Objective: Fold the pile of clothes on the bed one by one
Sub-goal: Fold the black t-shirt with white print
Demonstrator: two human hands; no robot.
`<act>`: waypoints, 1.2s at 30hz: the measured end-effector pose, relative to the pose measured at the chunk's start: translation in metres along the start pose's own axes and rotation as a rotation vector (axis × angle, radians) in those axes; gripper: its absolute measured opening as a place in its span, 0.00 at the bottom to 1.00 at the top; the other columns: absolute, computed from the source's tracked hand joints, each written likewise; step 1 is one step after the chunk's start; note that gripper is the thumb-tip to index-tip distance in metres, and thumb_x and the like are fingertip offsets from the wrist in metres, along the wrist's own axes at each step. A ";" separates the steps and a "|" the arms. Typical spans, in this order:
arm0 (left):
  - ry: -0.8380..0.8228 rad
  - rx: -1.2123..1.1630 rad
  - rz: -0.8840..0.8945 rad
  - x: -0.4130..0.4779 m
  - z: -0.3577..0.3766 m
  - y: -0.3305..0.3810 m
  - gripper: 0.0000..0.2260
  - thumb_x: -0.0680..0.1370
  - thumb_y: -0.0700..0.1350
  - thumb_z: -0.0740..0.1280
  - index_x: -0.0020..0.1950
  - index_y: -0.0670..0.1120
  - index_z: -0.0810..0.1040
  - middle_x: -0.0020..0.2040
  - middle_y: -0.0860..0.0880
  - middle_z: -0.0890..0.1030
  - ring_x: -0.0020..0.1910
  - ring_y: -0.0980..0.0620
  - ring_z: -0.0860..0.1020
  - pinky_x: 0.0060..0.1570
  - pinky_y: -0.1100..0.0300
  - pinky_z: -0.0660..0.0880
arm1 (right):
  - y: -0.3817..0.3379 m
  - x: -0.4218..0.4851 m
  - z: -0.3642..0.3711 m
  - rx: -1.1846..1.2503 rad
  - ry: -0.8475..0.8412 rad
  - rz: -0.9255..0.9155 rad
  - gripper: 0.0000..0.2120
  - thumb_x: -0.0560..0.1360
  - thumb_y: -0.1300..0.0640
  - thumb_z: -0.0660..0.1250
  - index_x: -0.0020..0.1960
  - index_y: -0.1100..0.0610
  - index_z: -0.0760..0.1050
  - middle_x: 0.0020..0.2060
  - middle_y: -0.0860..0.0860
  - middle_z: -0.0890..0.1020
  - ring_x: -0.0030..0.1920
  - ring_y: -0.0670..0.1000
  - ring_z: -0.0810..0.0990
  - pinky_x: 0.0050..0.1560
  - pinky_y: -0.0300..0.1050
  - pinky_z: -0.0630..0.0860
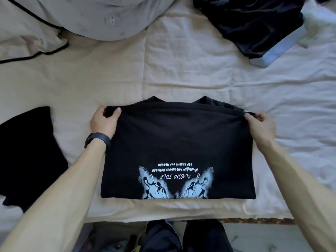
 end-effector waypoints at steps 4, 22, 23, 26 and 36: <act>0.121 -0.107 -0.001 -0.019 -0.011 -0.003 0.12 0.81 0.52 0.67 0.57 0.45 0.79 0.50 0.51 0.79 0.49 0.51 0.75 0.49 0.62 0.68 | 0.003 -0.008 -0.011 0.158 0.070 -0.042 0.07 0.73 0.49 0.69 0.50 0.47 0.78 0.47 0.48 0.83 0.54 0.55 0.82 0.59 0.54 0.77; 0.041 -0.105 -0.035 -0.007 -0.009 -0.009 0.20 0.79 0.57 0.68 0.67 0.48 0.74 0.63 0.49 0.79 0.61 0.50 0.77 0.56 0.62 0.69 | -0.011 -0.024 0.006 0.131 0.058 -0.114 0.17 0.78 0.46 0.69 0.63 0.53 0.74 0.53 0.46 0.79 0.53 0.46 0.78 0.57 0.39 0.72; 0.029 -0.132 -0.069 -0.019 -0.010 -0.015 0.22 0.79 0.58 0.68 0.68 0.47 0.73 0.65 0.50 0.78 0.62 0.52 0.76 0.57 0.63 0.68 | -0.001 -0.035 0.003 0.113 0.049 -0.101 0.18 0.77 0.45 0.70 0.62 0.52 0.74 0.53 0.46 0.80 0.54 0.47 0.79 0.59 0.41 0.73; -0.025 -0.088 -0.151 -0.063 -0.015 -0.044 0.25 0.78 0.60 0.68 0.68 0.45 0.72 0.69 0.46 0.76 0.66 0.47 0.75 0.61 0.60 0.68 | 0.041 -0.071 -0.007 0.018 -0.033 -0.023 0.16 0.76 0.44 0.72 0.58 0.51 0.75 0.52 0.48 0.80 0.54 0.49 0.79 0.58 0.44 0.73; -0.172 -0.179 -0.545 -0.189 -0.024 -0.183 0.36 0.74 0.71 0.64 0.67 0.43 0.74 0.60 0.43 0.81 0.53 0.44 0.81 0.53 0.49 0.77 | 0.180 -0.172 -0.032 0.330 -0.240 0.437 0.21 0.78 0.47 0.71 0.59 0.63 0.74 0.50 0.56 0.80 0.50 0.52 0.80 0.53 0.51 0.78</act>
Point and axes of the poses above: each hand's wrist, its own x-axis towards the middle knuckle, its own z-axis out of the palm, y = z × x, the point moved 7 cm from there along x, towards the middle knuckle
